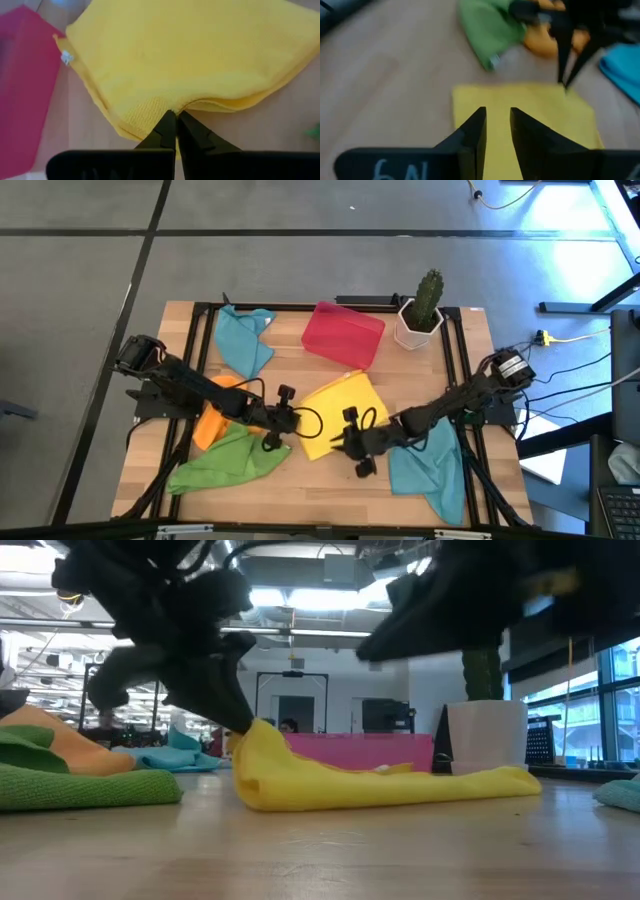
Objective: Roll microfiber towels into tight, uniform cylinder then place into a basket
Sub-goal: Roll the yellow towel
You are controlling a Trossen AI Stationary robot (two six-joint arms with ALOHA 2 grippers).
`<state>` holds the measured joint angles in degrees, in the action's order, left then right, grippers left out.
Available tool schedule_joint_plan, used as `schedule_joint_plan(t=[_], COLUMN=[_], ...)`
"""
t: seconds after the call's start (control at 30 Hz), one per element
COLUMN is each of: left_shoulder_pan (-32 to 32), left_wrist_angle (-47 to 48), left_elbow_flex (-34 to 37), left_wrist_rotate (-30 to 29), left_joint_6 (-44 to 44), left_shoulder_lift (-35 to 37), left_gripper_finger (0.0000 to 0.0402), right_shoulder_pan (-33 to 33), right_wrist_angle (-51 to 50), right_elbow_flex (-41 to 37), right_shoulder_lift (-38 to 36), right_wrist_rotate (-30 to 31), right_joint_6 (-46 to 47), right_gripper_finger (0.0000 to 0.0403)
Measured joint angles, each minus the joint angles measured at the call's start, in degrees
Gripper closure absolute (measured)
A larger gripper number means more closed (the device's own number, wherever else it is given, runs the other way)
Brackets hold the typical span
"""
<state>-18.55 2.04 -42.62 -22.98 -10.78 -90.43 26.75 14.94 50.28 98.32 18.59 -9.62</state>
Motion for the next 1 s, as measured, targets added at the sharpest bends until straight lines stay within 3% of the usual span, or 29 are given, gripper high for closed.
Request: schedule_joint_plan(t=[0.17, 0.43, 0.53, 0.8, 1.0], left_shoulder_pan=[-1.18, -0.81, -0.83, -0.81, 0.3], left_wrist_angle=[0.11, 0.36, 0.87, 1.79, 1.86], left_elbow_flex=[-0.21, -0.21, -0.21, -0.21, -0.21], left_wrist_rotate=[0.04, 0.02, 0.02, 0.0, 0.0], left_joint_6=[-0.1, -0.25, -0.26, -0.27, -0.29], left_shoulder_lift=[0.0, 0.0, 0.0, 0.0, 0.0], left_gripper_finger=[0.0401, 0.0401, 0.0401, 0.0401, 0.0401], right_shoulder_pan=[2.7, 3.07, 3.07, 3.07, 3.16], right_wrist_angle=[6.41, 9.54, 8.35, -3.76, -4.67], right_elbow_flex=[0.02, 4.86, 8.33, 16.05, 17.23], right_shoulder_lift=[3.12, 13.01, 16.73, 22.71, 23.72], right_wrist_rotate=[-0.28, -0.25, -0.23, 7.11, 8.13], right_joint_6=[-1.9, -2.92, -4.07, -2.74, -2.62], right_gripper_finger=[0.0289, 0.0182, 0.0159, 0.0172, 0.0206])
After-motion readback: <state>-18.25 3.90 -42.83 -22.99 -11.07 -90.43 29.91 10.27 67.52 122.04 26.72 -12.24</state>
